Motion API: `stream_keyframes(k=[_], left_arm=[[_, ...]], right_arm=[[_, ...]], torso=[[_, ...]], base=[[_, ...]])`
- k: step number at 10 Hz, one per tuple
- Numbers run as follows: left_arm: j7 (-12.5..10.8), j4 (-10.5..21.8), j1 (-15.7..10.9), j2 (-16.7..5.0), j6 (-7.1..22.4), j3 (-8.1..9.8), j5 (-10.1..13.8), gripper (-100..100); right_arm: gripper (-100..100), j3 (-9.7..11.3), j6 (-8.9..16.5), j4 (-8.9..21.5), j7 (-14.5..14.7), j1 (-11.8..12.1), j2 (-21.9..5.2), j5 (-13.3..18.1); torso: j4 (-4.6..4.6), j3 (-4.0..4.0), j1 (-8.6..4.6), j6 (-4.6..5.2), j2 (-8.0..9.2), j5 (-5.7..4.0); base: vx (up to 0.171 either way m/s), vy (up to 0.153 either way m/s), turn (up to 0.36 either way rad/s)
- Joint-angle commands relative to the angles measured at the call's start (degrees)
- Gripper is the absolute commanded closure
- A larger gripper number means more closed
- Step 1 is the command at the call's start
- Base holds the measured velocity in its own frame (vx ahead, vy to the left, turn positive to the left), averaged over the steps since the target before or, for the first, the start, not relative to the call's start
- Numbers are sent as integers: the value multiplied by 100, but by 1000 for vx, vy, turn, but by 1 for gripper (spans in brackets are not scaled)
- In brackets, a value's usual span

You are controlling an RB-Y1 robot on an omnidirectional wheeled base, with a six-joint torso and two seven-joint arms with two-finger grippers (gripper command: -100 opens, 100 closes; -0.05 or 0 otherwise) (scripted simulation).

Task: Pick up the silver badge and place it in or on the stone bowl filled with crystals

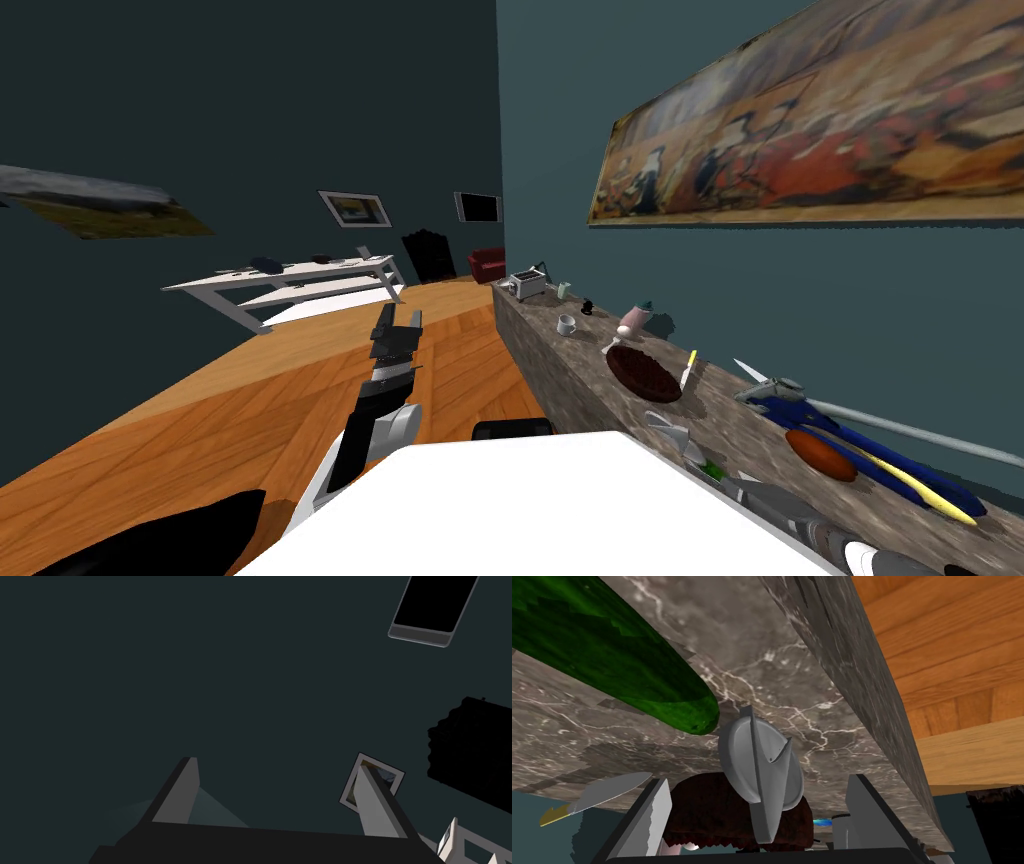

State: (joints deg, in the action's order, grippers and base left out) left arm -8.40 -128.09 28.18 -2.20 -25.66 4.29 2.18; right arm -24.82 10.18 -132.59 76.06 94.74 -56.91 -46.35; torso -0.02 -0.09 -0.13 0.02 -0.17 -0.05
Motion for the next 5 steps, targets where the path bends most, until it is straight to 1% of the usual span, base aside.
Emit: stream_keyframes(k=[1, 2, 3, 4, 5], left_arm=[[0, 0, 0, 0, 0, 0, 0, 0], [0, 0, 0, 0, 0, 0, 0, 0], [0, 0, 1, 0, 0, 1, 0, 0], [0, 0, 0, 0, 0, 0, 0, 0], [0, 0, 0, 0, 0, 0, 0, 0]], right_arm=[[-100, -211, 140, 9, 286, 286, -286, -286], [-100, -211, 140, 9, 370, 406, -304, -339], [-100, -361, 236, -2, 581, 606, -487, -554], [-100, -508, 327, -10, 727, 806, -666, -737], [-100, -508, 327, -10, 780, 889, -666, -763]], torso=[[0, 0, 0, 0, 0, 0], [-1, -2, -4, -1, -3, -1], [0, -1, -3, 5, -2, -1], [-1, -3, -1, 1, -6, 0], [-2, -5, -5, -1, -8, -2]], base=[[9, -27, 294], [12, -29, 91], [20, -19, 175], [18, -30, 286], [11, -32, 73]])
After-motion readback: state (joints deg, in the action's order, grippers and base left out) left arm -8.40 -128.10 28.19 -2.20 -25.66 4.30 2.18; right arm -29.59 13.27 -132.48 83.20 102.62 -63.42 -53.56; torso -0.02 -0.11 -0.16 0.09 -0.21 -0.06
